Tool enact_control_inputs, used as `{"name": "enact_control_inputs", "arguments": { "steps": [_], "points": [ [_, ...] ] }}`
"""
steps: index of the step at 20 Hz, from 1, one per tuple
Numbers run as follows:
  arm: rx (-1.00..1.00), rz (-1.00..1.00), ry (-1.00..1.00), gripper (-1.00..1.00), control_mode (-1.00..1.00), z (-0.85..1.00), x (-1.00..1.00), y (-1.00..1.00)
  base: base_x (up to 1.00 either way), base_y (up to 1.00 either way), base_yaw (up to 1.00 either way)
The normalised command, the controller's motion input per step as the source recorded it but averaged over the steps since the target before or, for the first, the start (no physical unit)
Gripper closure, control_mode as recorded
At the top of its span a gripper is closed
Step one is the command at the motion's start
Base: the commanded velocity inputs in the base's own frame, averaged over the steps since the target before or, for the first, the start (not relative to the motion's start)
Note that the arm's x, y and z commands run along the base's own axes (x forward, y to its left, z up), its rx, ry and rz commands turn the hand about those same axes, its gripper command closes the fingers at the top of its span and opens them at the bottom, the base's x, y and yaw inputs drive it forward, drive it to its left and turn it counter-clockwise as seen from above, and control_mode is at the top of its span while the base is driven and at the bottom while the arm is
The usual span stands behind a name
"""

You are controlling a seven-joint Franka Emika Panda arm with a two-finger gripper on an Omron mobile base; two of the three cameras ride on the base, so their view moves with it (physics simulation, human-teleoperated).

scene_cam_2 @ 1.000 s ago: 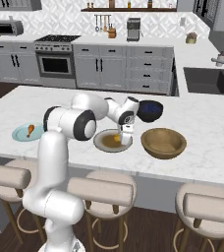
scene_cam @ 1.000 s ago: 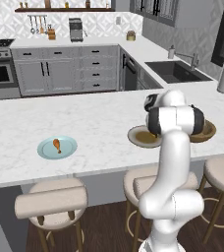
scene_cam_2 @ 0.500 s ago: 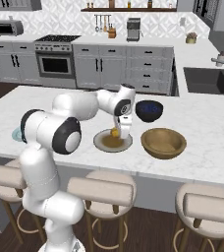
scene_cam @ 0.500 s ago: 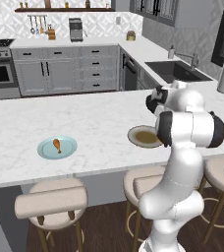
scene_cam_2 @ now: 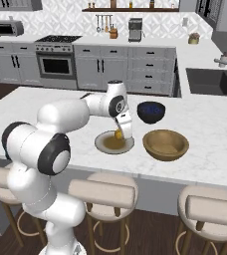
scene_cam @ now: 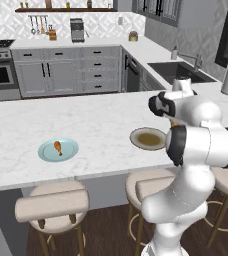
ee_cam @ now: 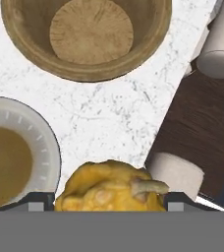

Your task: Pick the chicken drumstick and squash from their plates and place them in the bowl. Then put the bowl in the fridge.

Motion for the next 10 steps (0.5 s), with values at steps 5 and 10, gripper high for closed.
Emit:
{"name": "enact_control_inputs", "arguments": {
  "steps": [5,10],
  "points": [
    [0.00,-0.10,0.00,1.00,-1.00,0.06,0.25,-0.67,0.00,0.00,0.00],
    [0.00,-0.01,0.11,1.00,-1.00,0.00,0.42,-0.56,0.00,0.00,0.00]
  ]
}}
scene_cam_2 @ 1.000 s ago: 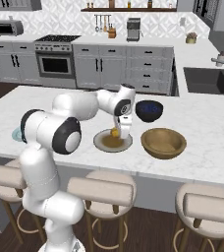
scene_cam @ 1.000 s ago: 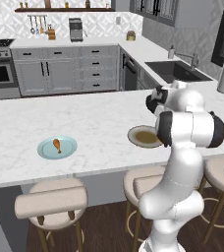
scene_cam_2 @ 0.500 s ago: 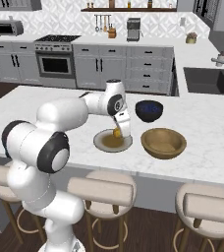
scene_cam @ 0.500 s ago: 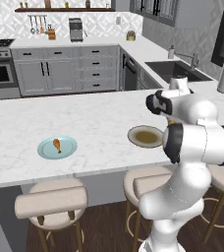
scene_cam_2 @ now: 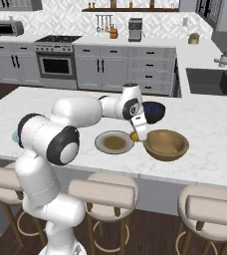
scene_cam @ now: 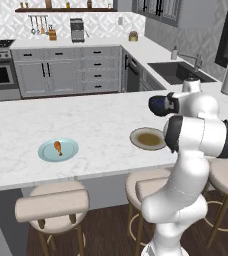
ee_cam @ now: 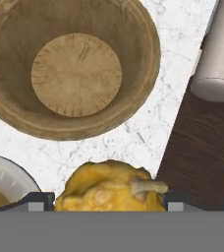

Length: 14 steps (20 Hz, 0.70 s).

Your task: Pick the chicken drumstick and squash from their plates and place them in the bowl. Then put the bowl in the fridge.

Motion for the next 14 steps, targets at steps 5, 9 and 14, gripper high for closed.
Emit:
{"name": "enact_control_inputs", "arguments": {
  "steps": [5,9,14],
  "points": [
    [0.00,0.00,0.03,1.00,-1.00,-0.17,0.50,-0.42,0.00,0.00,0.00],
    [0.00,0.00,0.00,1.00,-1.00,-0.12,0.21,-0.38,0.00,0.00,0.00],
    [0.00,0.00,0.00,1.00,-1.00,-0.40,0.06,-0.20,0.00,0.00,0.00]
  ]
}}
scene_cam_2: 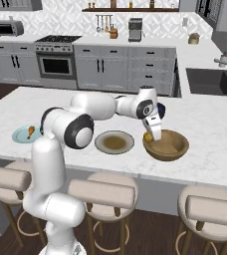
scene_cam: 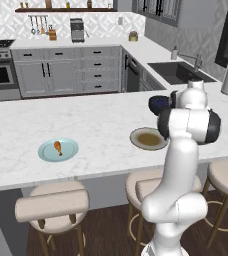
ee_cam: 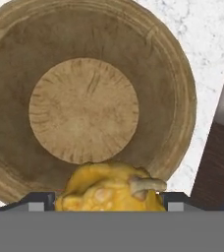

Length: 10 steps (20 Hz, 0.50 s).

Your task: Pick the chicken drumstick and squash from their plates and place them in the bowl. Then put the bowl in the fridge.

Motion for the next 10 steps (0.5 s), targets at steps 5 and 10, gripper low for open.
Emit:
{"name": "enact_control_inputs", "arguments": {
  "steps": [5,10],
  "points": [
    [0.00,0.00,0.00,1.00,-1.00,-0.47,0.14,-0.15,0.00,0.00,0.00],
    [0.00,0.00,0.00,1.00,-1.00,-0.37,0.19,-0.07,0.00,0.00,0.00]
  ]
}}
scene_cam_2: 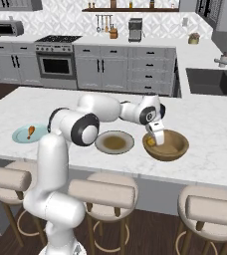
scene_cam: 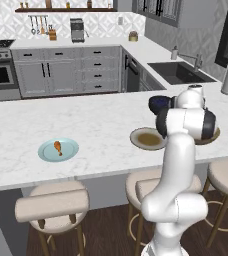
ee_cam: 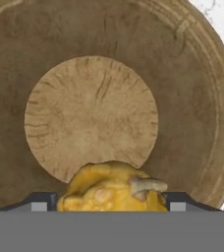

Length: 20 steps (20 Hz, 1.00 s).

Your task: Pick the chicken drumstick and squash from their plates and place them in the bowl. Then put the bowl in the fridge.

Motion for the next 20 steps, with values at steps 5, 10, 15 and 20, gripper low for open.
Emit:
{"name": "enact_control_inputs", "arguments": {
  "steps": [5,10,15,20],
  "points": [
    [0.00,0.01,0.00,-1.00,-1.00,-0.28,0.10,-0.01,0.00,0.00,0.00],
    [0.00,0.00,-0.13,-1.00,-1.00,0.03,-0.10,0.00,0.00,0.00,0.00],
    [0.00,0.00,-0.16,-1.00,-1.00,0.10,-0.14,0.00,0.00,0.00,0.00],
    [0.01,0.04,-0.12,-1.00,-1.00,0.38,-0.38,0.19,0.00,0.00,0.00]
  ]
}}
